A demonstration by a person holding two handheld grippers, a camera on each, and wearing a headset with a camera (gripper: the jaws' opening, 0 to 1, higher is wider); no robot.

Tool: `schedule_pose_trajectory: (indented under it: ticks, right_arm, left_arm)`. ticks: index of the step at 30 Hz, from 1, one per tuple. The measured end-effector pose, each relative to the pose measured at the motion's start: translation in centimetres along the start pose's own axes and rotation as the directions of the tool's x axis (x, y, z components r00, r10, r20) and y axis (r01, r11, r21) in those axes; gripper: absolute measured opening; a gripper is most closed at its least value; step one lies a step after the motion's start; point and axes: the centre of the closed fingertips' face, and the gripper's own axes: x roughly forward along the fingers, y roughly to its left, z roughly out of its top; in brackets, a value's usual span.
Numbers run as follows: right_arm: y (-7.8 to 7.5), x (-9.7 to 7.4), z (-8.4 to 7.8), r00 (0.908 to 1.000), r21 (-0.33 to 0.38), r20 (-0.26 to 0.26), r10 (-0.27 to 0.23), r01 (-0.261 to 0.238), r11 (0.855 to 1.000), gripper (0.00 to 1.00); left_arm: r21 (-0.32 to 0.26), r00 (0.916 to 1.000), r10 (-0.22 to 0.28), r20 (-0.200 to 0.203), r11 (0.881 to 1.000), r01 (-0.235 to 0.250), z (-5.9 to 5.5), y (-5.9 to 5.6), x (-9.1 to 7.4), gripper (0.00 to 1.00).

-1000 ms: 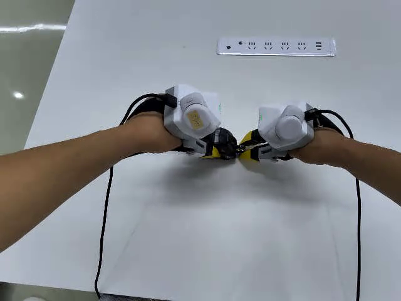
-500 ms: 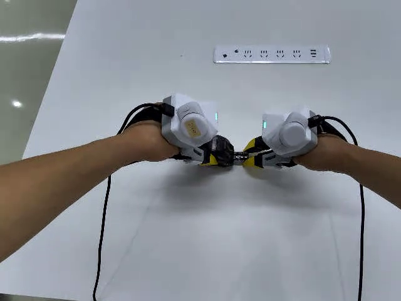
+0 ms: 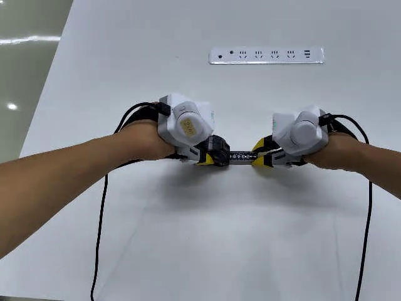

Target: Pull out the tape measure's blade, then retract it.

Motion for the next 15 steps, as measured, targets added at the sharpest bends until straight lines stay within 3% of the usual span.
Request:
schedule_pose_trajectory:
  ticks: [15]
  right_arm:
    - [0.1,-1.8,-2.1,0.9997,0.019,-0.020,-0.013,0.013,1.000,0.12]
  left_arm:
    - [0.003,1.0000,-0.001,-0.008,1.000,0.001,0.1,-0.1,0.0,0.32]
